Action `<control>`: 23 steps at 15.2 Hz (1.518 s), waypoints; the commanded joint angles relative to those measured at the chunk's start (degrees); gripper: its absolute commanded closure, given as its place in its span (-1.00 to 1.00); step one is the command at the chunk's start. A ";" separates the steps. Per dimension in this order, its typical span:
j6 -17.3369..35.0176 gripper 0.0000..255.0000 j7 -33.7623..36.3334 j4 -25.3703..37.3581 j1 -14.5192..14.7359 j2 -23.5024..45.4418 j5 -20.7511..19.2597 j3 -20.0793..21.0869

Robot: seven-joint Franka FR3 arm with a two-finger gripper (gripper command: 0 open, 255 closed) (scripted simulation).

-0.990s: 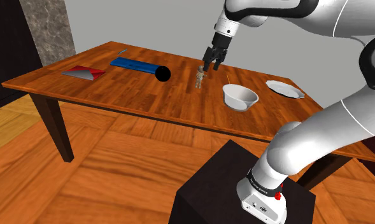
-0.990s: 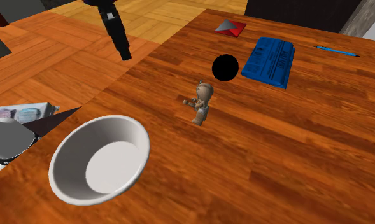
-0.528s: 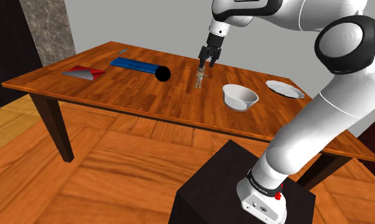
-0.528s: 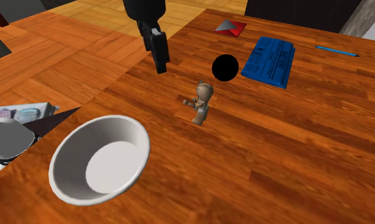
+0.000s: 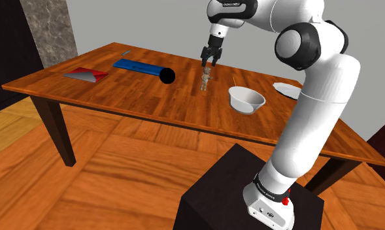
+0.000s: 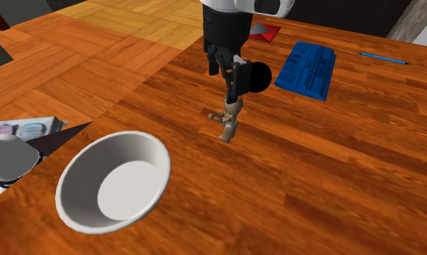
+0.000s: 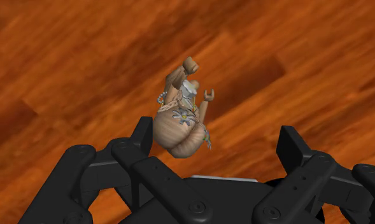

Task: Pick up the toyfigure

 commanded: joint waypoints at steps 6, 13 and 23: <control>1.55 -1.00 -1.51 4.10 -1.53 6.44 1.69 -0.37; 4.29 1.00 -1.80 1.36 -1.41 6.46 1.77 -0.32; 2.78 1.00 -1.60 2.83 -1.45 6.40 1.70 -0.34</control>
